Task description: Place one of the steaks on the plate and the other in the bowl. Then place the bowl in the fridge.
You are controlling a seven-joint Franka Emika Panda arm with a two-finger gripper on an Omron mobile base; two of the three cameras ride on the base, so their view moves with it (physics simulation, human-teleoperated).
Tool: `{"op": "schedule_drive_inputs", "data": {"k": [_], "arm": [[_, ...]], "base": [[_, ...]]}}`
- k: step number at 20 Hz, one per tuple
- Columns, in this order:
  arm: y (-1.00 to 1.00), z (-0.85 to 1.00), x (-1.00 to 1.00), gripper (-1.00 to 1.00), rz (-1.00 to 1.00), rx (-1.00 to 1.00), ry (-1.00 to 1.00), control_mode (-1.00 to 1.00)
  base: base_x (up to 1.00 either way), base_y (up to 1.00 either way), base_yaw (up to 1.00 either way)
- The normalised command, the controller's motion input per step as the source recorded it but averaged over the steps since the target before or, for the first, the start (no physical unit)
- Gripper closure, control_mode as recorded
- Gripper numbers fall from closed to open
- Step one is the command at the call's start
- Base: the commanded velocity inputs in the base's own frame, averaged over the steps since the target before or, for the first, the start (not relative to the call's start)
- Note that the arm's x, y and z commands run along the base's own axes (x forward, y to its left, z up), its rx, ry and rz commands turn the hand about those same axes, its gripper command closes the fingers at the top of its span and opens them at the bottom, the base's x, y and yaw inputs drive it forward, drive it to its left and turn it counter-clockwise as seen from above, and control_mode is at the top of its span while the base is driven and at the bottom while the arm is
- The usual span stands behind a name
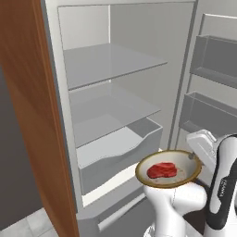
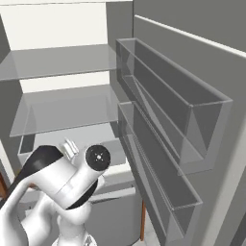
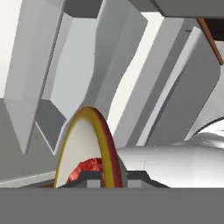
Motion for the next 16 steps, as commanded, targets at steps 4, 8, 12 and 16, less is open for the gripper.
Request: {"op": "schedule_drive_inputs", "data": {"k": [4, 8, 12, 16], "arm": [[0.56, 0.0, 0.09, 1.0, 0.0, 0.0, 0.21, -1.0], [0.18, 0.0, 0.0, 1.0, 0.0, 0.0, -0.06, -1.0], [0.09, 0.0, -0.14, 1.0, 0.0, -0.01, -0.36, -1.0], [0.05, 0.0, -0.13, 1.0, 0.0, -0.01, -0.48, -1.0]], "base": [[0.0, 0.0, 0.0], [0.0, 0.0, 0.0], [0.0, 0.0, 0.0], [0.0, 0.0, 0.0]]}}
